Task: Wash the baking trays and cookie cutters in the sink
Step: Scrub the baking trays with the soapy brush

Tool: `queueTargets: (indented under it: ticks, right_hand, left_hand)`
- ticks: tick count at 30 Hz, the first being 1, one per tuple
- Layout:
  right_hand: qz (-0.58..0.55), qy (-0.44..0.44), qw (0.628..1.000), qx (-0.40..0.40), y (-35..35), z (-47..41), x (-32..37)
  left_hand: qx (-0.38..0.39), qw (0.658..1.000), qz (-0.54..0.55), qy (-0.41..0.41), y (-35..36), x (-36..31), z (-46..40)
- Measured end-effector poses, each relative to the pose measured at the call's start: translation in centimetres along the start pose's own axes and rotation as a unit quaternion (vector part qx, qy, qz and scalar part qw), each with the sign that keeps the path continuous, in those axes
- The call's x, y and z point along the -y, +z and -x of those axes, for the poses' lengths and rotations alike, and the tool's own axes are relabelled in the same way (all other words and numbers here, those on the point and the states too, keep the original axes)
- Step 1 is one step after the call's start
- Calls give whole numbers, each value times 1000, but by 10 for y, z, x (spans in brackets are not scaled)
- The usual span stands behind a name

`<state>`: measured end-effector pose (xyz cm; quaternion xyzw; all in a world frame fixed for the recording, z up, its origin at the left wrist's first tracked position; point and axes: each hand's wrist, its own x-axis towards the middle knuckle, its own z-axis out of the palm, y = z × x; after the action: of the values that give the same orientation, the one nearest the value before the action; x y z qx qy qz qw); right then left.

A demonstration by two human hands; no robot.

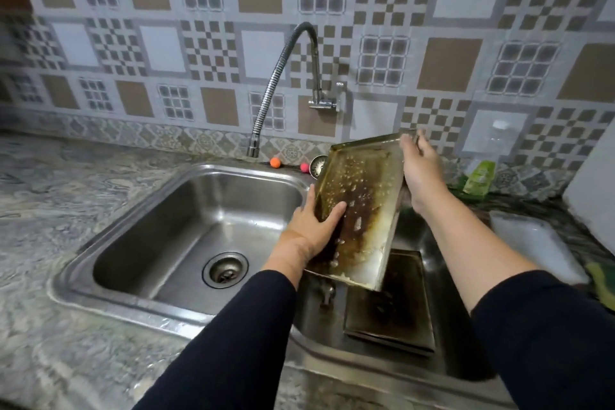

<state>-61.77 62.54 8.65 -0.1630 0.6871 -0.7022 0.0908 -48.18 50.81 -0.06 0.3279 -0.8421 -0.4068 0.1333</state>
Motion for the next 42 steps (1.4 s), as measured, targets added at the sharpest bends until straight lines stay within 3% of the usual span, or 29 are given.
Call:
queueTargets:
  ticks: [5,9,12,20,30,36,42]
  right_hand:
    - [197,-46,979,-32,36,-2,-20]
    - [480,-63,874,-37,63,8,-38]
    - [554,-45,831,-12,81,21,-54]
    - [606,30,795,7,86,42,-91]
    - [636,62,768,33,75,46,-105]
    - [643,61,761,60,70,53,-105]
    - [682,25,724,97,43,50,-79]
  left_hand:
    - [-19,999,0,-38,-54,75,-14]
    - [-30,995,15,-98,-83,141,-26]
    - [-24,993,-13,-118,-98,179,-40]
    - [93,959,-120,-241,-84,271,-82]
    - [118,943,-135,-279,-64,294,-97]
    - [76,939,-257,-217,-78,271,-98]
    - [63,970,-224,-66,-68,183,-107]
